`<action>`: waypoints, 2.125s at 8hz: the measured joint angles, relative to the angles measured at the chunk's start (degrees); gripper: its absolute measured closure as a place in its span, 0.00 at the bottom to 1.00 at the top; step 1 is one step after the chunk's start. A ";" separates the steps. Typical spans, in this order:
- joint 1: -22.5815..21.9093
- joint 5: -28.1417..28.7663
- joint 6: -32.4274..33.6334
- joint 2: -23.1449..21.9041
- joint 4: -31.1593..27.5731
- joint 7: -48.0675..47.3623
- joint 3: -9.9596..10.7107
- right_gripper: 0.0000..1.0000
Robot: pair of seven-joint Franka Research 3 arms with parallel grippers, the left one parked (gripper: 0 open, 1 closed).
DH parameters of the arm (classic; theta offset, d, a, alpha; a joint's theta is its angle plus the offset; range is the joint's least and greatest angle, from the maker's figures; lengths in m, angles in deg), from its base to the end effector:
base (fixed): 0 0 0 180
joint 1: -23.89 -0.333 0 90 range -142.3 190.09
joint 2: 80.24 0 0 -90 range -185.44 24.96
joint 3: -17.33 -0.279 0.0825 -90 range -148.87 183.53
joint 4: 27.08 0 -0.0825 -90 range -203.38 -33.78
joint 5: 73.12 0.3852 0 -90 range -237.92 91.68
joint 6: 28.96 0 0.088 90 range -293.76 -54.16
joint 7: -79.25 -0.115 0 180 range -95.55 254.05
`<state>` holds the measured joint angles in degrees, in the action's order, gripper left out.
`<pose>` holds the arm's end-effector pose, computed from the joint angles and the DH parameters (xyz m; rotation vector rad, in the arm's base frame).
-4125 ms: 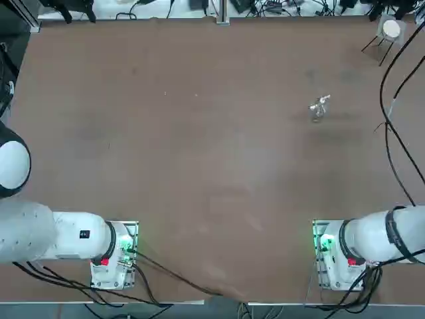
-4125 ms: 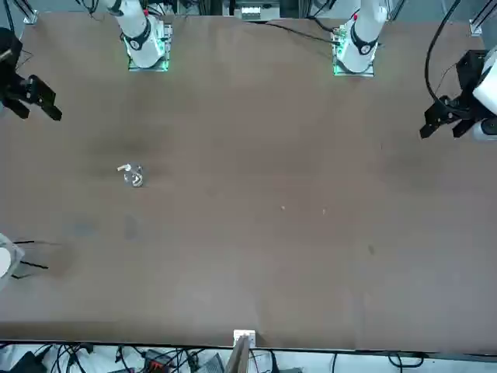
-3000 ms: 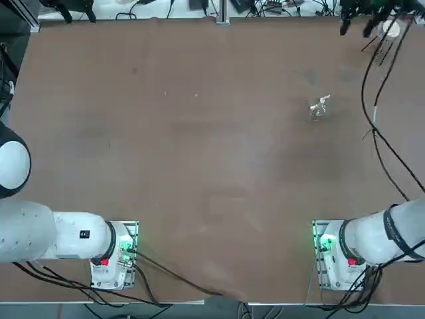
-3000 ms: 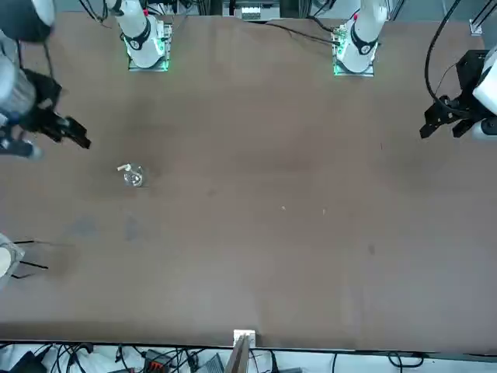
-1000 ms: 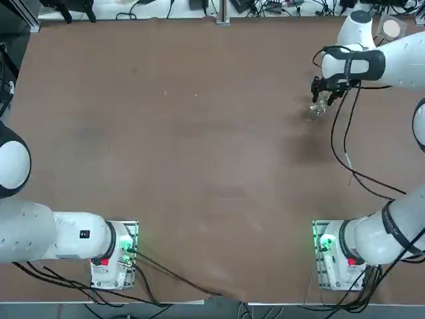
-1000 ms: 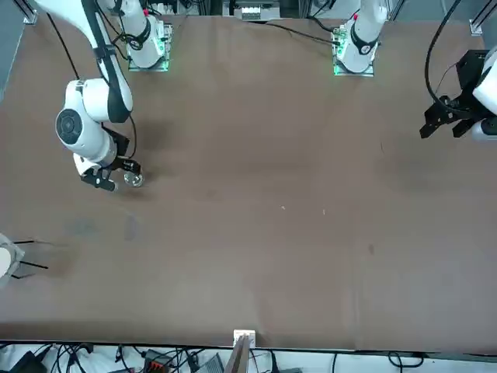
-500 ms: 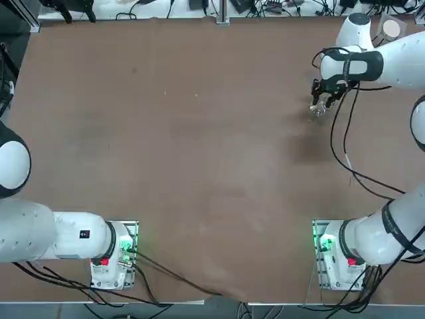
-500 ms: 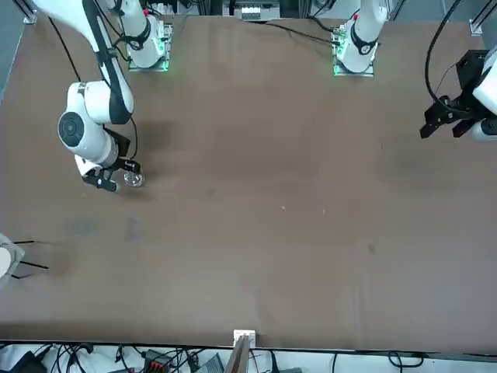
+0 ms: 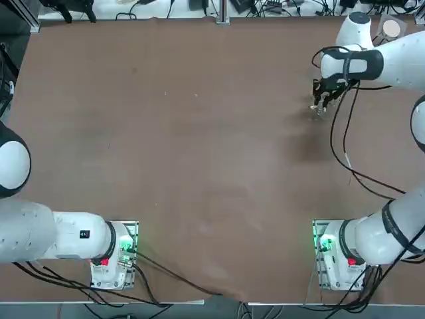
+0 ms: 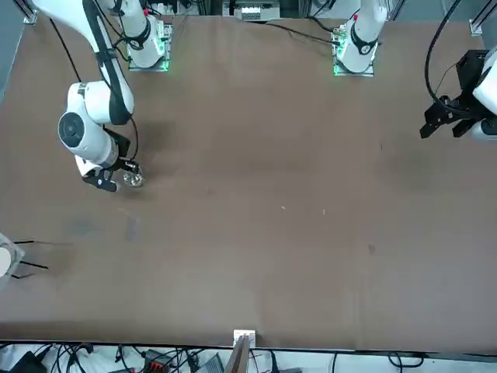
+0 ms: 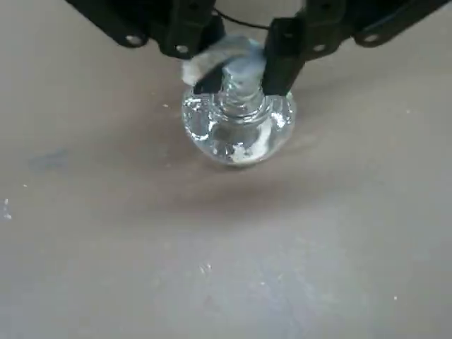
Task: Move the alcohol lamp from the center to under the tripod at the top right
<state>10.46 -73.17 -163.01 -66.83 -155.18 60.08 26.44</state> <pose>0.5206 0.0371 0.2112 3.0484 -0.3933 -0.1800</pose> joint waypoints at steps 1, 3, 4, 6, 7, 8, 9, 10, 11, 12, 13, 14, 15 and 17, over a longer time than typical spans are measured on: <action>0.39 0.00 -0.18 0.09 0.18 0.00 0.19 0.70; 3.51 -0.04 -0.44 0.22 3.22 0.02 0.48 0.70; 6.50 -0.08 -0.38 0.28 5.61 0.23 0.60 0.70; 12.11 -0.09 0.05 1.12 10.68 0.77 0.78 0.70; 14.67 -0.08 0.88 2.57 13.72 0.87 0.82 0.70; 17.28 0.48 1.90 5.08 17.45 0.88 0.87 0.70; 20.05 1.73 3.24 8.43 21.99 0.89 0.90 0.70; 22.59 2.98 5.25 12.41 27.34 0.97 0.91 0.70; 24.68 4.08 7.28 16.38 32.62 0.99 0.89 0.70; 26.18 5.10 8.83 20.13 37.62 1.01 0.87 0.70; 27.14 6.42 9.56 23.38 41.79 1.01 0.83 0.70; 27.78 7.62 10.35 26.35 45.82 1.01 0.80 0.70; 28.22 9.01 12.14 28.98 49.81 0.98 0.77 0.70; 29.53 12.77 15.83 32.88 55.80 0.92 0.76 0.70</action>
<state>39.99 -60.40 -147.18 -33.95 -99.38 61.01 27.20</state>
